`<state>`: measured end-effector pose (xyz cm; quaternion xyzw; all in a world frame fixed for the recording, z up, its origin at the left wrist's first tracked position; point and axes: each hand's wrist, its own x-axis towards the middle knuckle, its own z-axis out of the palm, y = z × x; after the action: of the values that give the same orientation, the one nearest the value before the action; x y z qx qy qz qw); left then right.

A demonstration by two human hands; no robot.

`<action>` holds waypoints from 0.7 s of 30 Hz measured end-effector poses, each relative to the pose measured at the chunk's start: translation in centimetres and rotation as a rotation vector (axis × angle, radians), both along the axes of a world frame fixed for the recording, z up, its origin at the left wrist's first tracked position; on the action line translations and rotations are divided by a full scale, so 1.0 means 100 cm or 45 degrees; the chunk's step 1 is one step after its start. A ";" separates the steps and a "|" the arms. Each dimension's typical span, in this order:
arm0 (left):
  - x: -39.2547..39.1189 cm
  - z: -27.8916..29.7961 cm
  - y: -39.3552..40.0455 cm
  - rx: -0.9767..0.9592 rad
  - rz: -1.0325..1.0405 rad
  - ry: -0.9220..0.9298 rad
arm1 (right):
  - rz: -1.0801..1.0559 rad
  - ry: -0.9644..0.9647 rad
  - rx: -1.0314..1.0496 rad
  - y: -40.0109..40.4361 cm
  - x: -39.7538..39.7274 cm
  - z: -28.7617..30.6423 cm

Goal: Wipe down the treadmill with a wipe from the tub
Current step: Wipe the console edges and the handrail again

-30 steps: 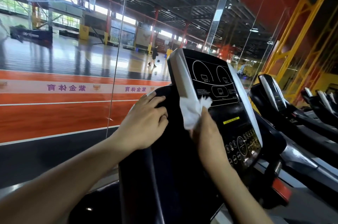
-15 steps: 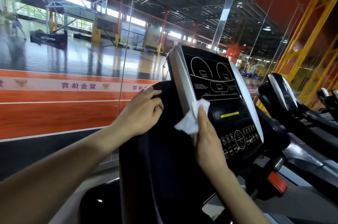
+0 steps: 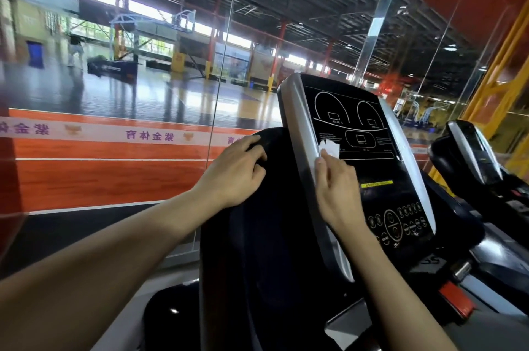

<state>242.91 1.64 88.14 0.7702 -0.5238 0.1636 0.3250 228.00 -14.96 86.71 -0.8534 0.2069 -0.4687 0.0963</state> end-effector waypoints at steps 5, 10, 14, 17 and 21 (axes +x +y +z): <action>0.004 -0.011 0.009 -0.319 0.106 0.329 | -0.053 -0.194 0.144 0.009 -0.007 -0.003; 0.011 -0.043 0.026 -0.472 -0.054 0.498 | 0.328 -0.264 -0.345 0.050 0.047 -0.002; 0.009 -0.056 0.037 -0.437 -0.085 0.498 | 0.402 -0.071 -0.156 0.055 0.100 -0.003; 0.007 -0.063 0.045 -0.413 -0.164 0.455 | 0.207 -0.052 -0.021 0.033 0.118 0.011; 0.011 -0.067 0.046 -0.394 -0.194 0.471 | 0.214 0.039 0.164 0.040 0.117 0.019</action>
<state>244.06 6.22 81.45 0.6864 -0.4808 0.0733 0.5407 239.66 -10.99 88.56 -0.8669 0.1657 -0.4315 0.1866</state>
